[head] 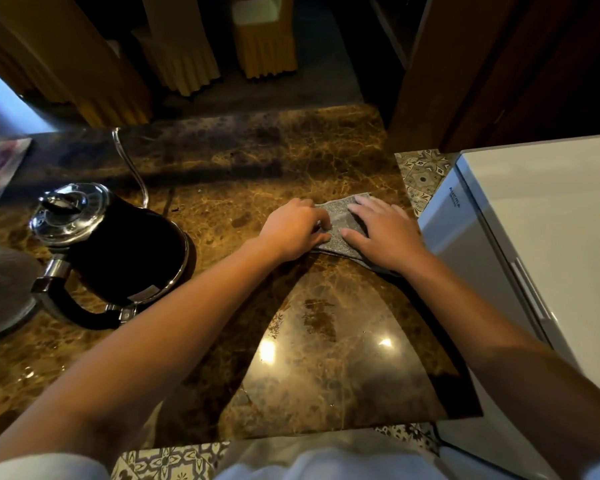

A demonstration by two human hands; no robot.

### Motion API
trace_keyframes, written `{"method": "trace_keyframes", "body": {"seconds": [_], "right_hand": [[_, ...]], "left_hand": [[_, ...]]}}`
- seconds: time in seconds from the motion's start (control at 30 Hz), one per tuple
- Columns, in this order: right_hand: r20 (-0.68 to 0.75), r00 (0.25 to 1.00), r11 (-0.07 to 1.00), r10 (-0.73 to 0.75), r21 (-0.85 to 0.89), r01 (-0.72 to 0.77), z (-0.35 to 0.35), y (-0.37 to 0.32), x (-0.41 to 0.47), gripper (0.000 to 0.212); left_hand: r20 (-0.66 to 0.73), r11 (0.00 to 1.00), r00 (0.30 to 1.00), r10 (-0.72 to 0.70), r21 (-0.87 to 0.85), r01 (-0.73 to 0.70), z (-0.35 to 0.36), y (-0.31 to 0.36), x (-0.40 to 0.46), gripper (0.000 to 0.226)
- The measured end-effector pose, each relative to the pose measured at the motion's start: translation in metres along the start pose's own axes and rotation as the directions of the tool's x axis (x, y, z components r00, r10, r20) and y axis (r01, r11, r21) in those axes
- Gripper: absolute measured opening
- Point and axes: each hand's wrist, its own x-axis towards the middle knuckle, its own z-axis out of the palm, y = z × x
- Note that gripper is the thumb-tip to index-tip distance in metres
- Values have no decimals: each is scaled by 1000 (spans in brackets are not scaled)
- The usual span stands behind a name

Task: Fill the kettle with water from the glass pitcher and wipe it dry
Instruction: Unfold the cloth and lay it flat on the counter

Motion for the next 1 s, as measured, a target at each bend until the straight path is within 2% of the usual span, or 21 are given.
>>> {"method": "trace_keyframes", "body": {"seconds": [0.13, 0.23, 0.3, 0.37, 0.43, 0.5, 0.57, 0.63, 0.73, 0.8, 0.87, 1.0], "right_hand": [[27, 1000, 997, 9, -71, -7, 6, 6, 3, 70], [30, 999, 997, 23, -73, -20, 6, 11, 4, 73], [27, 999, 997, 23, -75, -21, 6, 13, 3, 74], [36, 999, 996, 23, -84, -20, 8, 13, 3, 75], [46, 998, 995, 31, -94, -27, 8, 12, 3, 77], [6, 999, 996, 34, -79, -33, 10, 13, 2, 77], [-103, 995, 999, -10, -54, 5, 15, 12, -3, 73], [-180, 982, 996, -63, -76, 50, 20, 13, -10, 69], [-147, 987, 991, -63, -124, 45, 24, 16, -21, 72], [-114, 993, 987, -42, -160, 24, 30, 16, -33, 79], [-91, 996, 981, -15, -195, -3, 34, 18, -48, 84], [-44, 999, 978, 26, -204, -34, 37, 10, -58, 89]], "left_hand": [[-33, 999, 999, 36, -22, -36, -2, 3, -7, 14], [-78, 974, 994, 80, -204, -94, -14, 7, -31, 9], [-29, 954, 990, 136, -268, -138, -18, 11, -57, 8], [62, 954, 974, 218, -225, -199, -12, 12, -82, 9], [108, 956, 965, 240, -197, -216, -3, 12, -99, 23], [-6, 966, 984, 178, -191, -176, 1, 9, -102, 38], [-175, 982, 982, 74, -161, -103, -1, 7, -93, 38], [-217, 990, 976, 16, -130, -45, -2, 7, -73, 39], [-14, 999, 1000, -13, -33, 13, 9, -1, -42, 69], [121, 995, 991, -55, 87, 45, 18, -16, -36, 92], [163, 989, 986, -38, 147, 14, 23, -29, -34, 104], [224, 990, 974, -16, 137, -15, 14, -42, -35, 110]]}}
